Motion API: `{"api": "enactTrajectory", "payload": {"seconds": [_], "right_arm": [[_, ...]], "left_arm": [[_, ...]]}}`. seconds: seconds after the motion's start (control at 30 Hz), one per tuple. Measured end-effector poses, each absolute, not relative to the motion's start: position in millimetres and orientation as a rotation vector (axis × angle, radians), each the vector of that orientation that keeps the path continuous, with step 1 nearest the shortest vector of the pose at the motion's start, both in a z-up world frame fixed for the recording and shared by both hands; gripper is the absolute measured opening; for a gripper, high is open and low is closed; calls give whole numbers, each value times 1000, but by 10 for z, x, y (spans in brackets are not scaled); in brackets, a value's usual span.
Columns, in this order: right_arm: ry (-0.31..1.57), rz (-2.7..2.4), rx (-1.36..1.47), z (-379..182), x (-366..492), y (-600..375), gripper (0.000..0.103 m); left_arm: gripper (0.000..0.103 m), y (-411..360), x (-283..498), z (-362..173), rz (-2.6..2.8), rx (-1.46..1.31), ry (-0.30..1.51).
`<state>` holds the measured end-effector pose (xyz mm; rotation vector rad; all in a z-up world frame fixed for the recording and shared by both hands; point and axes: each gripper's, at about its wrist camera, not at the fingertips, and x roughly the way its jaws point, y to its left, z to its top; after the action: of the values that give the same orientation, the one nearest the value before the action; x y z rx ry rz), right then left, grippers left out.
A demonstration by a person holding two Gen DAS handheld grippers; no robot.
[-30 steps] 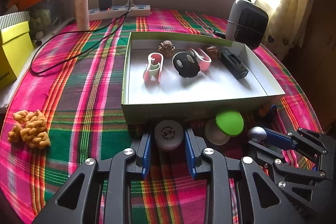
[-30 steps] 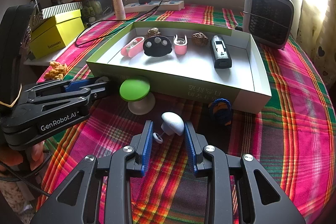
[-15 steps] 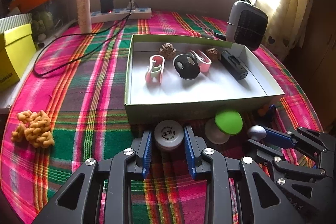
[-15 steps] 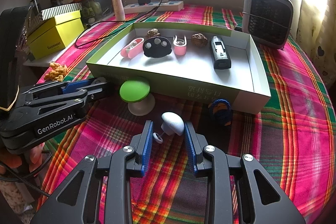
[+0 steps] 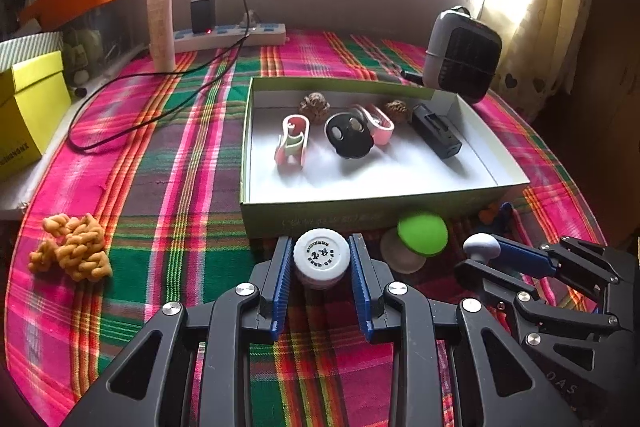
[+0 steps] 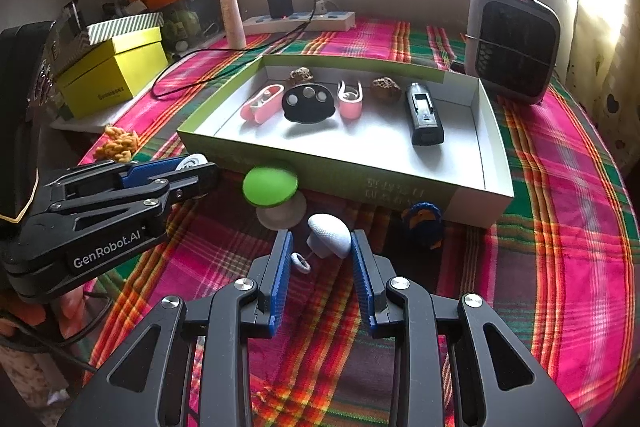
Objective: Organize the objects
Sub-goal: 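Lift the white knob with the right tool while the left tool lifts the white disc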
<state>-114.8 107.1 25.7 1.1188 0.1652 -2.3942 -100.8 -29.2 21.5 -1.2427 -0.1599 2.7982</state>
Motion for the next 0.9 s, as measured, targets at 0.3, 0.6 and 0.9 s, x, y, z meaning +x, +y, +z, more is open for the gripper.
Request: {"api": "enactTrajectory", "payload": {"seconds": [0.3,0.6,0.9], "right_arm": [[166,-2403,1080,373,-1114,1062,31],[171,-2410,1049,478,-1146,1040,31],[172,-2409,1031,564,-1264,998,31]], "left_arm": [[26,-312,-963,343,2813,-1200,-156],[26,-312,-955,433,2822,-1171,-149],[26,-315,-1026,518,2811,-1149,-167]]}}
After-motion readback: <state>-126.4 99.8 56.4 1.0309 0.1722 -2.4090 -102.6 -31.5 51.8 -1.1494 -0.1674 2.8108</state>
